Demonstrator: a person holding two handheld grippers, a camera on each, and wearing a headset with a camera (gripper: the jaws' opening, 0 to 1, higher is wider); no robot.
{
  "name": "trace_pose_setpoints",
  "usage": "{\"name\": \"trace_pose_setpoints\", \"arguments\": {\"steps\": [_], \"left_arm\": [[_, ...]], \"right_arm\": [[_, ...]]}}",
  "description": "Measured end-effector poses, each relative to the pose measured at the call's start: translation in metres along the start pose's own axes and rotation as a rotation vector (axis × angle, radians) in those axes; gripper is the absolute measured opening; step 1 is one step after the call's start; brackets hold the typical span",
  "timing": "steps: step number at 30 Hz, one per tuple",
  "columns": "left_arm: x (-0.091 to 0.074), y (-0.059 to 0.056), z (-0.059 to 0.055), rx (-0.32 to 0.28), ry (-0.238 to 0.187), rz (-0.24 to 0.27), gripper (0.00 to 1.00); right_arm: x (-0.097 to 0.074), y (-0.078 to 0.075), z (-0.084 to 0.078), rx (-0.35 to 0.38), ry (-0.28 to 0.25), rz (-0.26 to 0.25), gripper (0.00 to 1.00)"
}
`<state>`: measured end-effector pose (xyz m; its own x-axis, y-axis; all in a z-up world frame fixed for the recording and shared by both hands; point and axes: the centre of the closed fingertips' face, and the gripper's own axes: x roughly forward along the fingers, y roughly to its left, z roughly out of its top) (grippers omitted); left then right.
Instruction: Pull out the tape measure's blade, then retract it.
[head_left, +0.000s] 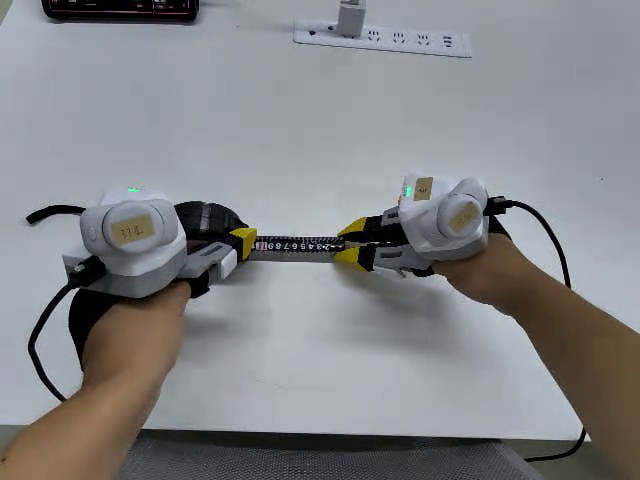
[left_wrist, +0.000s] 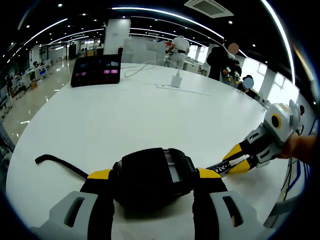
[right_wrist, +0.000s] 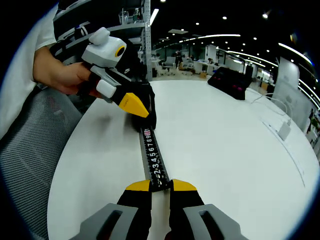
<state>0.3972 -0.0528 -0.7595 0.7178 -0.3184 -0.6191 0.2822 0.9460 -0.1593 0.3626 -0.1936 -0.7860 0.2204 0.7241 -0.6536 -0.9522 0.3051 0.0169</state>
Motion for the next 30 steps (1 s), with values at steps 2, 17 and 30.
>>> {"name": "trace_pose_setpoints", "arguments": {"steps": [2,17,30], "left_arm": [[0.000,0.000,0.000,0.001,0.000,0.001,0.59],[0.000,0.000,0.000,-0.002,0.003,-0.001,0.59],[0.000,0.000,0.000,-0.005,0.004,-0.001,0.59]], "right_arm": [[0.002,0.000,0.001,0.000,-0.001,0.003,0.09],[0.014,0.001,0.008,0.001,-0.018,0.013,0.09],[0.029,0.005,0.020,0.007,-0.044,0.022,0.09]]}}
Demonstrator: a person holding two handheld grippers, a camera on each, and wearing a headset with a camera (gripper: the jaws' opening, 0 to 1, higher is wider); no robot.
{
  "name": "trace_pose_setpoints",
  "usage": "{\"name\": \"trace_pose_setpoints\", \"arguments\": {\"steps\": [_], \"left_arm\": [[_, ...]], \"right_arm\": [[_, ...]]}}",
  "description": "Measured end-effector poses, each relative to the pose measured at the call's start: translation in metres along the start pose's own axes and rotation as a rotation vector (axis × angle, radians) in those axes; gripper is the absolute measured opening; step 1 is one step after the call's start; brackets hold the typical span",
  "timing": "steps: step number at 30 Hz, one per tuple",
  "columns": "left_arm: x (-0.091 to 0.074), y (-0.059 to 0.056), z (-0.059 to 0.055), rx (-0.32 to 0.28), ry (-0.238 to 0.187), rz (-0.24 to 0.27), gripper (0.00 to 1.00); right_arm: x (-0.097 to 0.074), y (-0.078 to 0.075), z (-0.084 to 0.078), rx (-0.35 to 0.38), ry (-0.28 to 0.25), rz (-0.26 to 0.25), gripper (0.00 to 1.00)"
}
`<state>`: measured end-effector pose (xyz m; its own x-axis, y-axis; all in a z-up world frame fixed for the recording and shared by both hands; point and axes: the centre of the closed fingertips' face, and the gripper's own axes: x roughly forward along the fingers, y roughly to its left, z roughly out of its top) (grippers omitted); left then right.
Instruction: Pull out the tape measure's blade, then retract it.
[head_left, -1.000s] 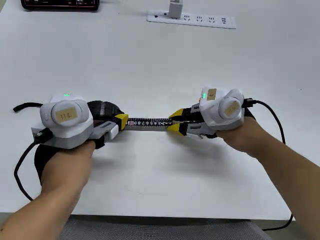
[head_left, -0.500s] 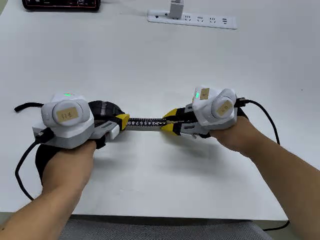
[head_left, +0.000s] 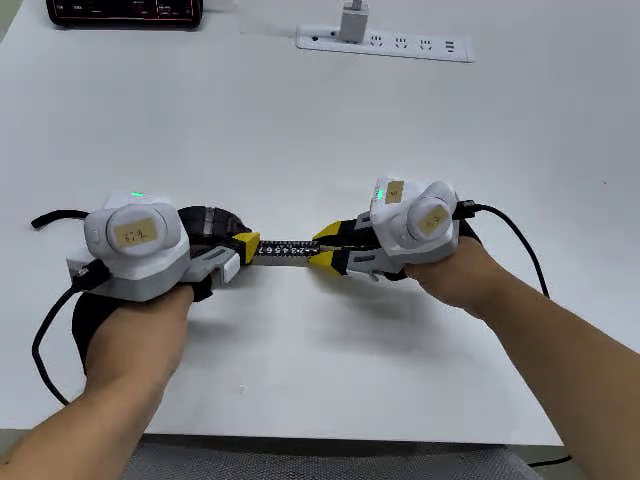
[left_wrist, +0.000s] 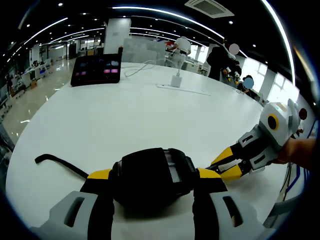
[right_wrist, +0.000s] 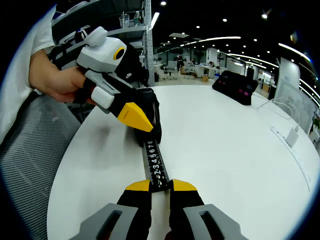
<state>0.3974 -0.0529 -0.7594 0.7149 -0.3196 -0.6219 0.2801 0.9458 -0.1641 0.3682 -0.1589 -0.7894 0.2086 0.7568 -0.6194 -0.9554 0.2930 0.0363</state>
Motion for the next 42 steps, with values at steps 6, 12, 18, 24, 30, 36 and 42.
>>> {"name": "trace_pose_setpoints", "arguments": {"steps": [6,12,18,24,30,36,42], "left_arm": [[0.000,0.000,0.000,-0.003,0.000,0.000,0.59],[0.000,0.000,0.000,-0.005,0.000,-0.001,0.59],[0.000,0.000,0.000,-0.006,0.000,-0.002,0.59],[0.000,0.000,0.000,-0.006,0.000,-0.003,0.59],[0.000,0.000,0.000,-0.008,-0.001,-0.003,0.59],[0.000,0.000,0.000,-0.012,-0.001,-0.004,0.59],[-0.001,0.000,0.000,-0.014,-0.001,-0.005,0.59]], "right_arm": [[0.007,0.001,0.005,-0.002,-0.009,0.006,0.09],[0.012,0.002,0.009,0.005,-0.022,0.014,0.09],[0.019,0.005,0.015,0.000,-0.028,0.021,0.09],[0.024,0.007,0.019,-0.004,-0.037,0.027,0.09],[0.028,0.007,0.023,0.000,-0.044,0.026,0.09],[0.035,0.009,0.028,-0.002,-0.052,0.032,0.09],[0.039,0.010,0.032,-0.002,-0.057,0.038,0.09]]}}
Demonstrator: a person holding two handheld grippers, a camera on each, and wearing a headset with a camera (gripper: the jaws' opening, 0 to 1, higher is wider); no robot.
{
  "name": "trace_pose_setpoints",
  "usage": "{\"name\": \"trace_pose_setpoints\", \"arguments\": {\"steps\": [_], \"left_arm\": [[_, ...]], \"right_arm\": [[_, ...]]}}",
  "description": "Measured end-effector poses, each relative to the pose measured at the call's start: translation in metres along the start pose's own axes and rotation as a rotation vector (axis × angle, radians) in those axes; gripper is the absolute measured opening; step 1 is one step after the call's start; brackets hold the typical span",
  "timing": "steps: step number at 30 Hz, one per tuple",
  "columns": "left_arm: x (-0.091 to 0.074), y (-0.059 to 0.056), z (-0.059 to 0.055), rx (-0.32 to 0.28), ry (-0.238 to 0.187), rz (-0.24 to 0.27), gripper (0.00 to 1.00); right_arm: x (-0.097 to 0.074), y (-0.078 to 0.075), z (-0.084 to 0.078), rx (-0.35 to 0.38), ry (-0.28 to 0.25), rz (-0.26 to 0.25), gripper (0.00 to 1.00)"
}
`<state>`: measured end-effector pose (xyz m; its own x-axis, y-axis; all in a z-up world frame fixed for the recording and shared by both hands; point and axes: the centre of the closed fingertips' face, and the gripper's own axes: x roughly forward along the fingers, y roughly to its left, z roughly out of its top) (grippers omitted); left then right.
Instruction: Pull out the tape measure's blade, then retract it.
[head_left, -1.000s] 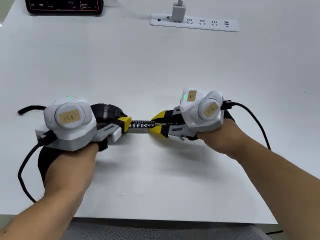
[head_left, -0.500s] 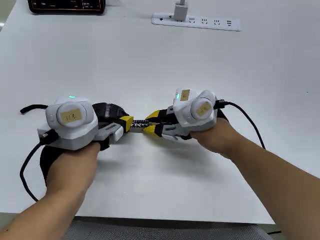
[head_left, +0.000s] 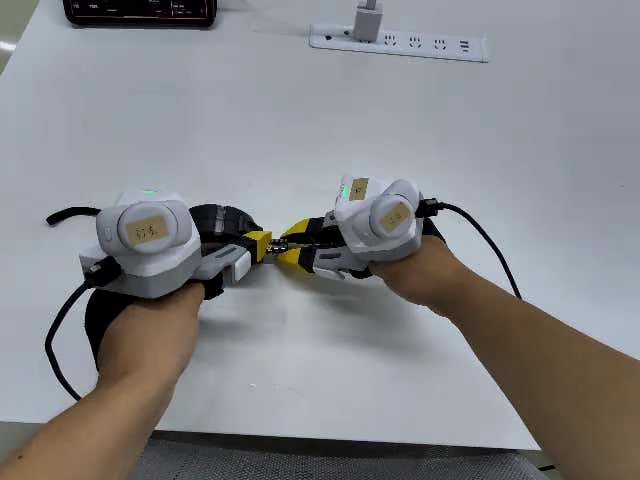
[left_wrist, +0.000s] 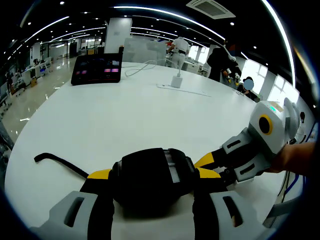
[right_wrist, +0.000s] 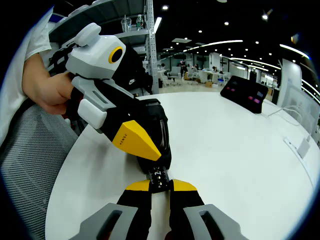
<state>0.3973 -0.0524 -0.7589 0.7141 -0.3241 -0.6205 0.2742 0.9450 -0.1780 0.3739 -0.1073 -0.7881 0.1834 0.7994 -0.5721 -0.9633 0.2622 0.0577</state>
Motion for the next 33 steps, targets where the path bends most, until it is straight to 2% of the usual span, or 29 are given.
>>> {"name": "trace_pose_setpoints", "arguments": {"steps": [10,20,28,33], "left_arm": [[-0.0008,-0.0003,0.0002,-0.007,0.001,-0.003,0.59],[-0.0013,-0.0009,0.0003,-0.006,-0.004,-0.008,0.60],[-0.0013,-0.0015,0.0005,0.010,-0.016,-0.013,0.61],[-0.0010,-0.0018,0.0005,0.014,-0.012,-0.017,0.61]], "right_arm": [[0.0096,0.0020,0.0065,-0.001,-0.006,0.012,0.09],[0.0093,0.0026,0.0060,0.007,-0.011,0.014,0.10],[0.0097,0.0037,0.0048,0.033,0.001,0.014,0.11],[0.0101,0.0036,0.0043,0.024,0.007,0.012,0.12]]}}
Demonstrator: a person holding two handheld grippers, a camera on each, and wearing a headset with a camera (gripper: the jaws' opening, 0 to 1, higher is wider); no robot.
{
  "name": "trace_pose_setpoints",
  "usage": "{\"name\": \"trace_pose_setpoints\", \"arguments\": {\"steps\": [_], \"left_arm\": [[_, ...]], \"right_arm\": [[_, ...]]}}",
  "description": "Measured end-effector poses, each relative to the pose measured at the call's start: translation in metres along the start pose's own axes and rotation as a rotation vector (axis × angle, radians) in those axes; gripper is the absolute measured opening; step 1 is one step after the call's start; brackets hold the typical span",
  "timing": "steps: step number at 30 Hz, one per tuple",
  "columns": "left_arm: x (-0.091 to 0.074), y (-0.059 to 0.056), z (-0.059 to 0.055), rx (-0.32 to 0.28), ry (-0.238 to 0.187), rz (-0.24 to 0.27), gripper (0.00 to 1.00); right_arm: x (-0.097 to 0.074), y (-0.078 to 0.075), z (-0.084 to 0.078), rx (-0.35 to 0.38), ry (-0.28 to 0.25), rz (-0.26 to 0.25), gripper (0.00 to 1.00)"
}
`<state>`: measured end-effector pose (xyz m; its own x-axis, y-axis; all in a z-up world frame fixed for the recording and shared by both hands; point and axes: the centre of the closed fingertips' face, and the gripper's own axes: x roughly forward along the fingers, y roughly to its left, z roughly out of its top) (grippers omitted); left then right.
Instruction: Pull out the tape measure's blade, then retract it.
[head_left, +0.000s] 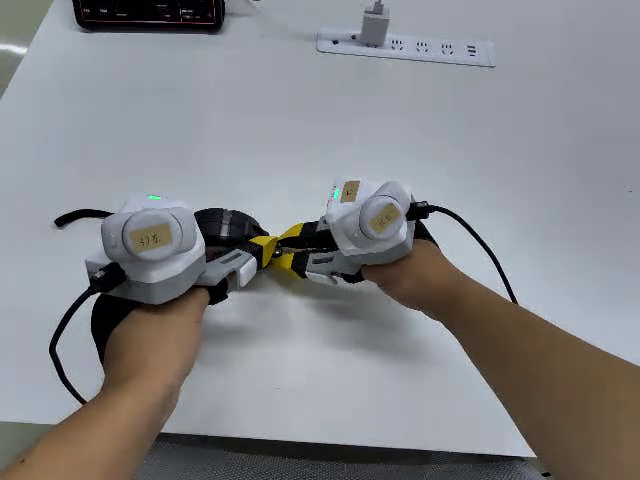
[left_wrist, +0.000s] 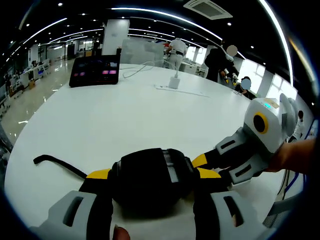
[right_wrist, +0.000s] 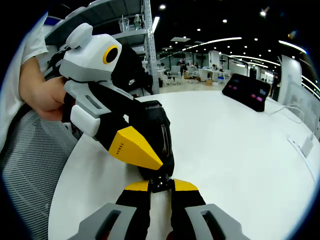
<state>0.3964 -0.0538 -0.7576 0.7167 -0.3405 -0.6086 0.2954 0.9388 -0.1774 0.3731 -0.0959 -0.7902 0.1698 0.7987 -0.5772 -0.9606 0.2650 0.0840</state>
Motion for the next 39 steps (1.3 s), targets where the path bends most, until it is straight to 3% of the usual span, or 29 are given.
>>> {"name": "trace_pose_setpoints", "arguments": {"steps": [9,20,26,39], "left_arm": [[0.001,0.000,-0.001,0.006,0.012,-0.033,0.62],[0.000,-0.002,0.001,-0.005,0.002,-0.047,0.65],[-0.006,-0.004,0.002,0.040,-0.007,-0.066,0.66],[-0.014,-0.010,0.007,0.077,-0.031,-0.100,0.66]], "right_arm": [[-0.003,0.000,0.000,0.022,0.001,-0.007,0.22],[-0.008,0.000,0.003,0.017,-0.006,-0.019,0.23],[-0.017,-0.002,0.006,0.020,-0.019,-0.044,0.24],[-0.027,-0.001,0.009,0.038,-0.039,-0.075,0.27]]}}
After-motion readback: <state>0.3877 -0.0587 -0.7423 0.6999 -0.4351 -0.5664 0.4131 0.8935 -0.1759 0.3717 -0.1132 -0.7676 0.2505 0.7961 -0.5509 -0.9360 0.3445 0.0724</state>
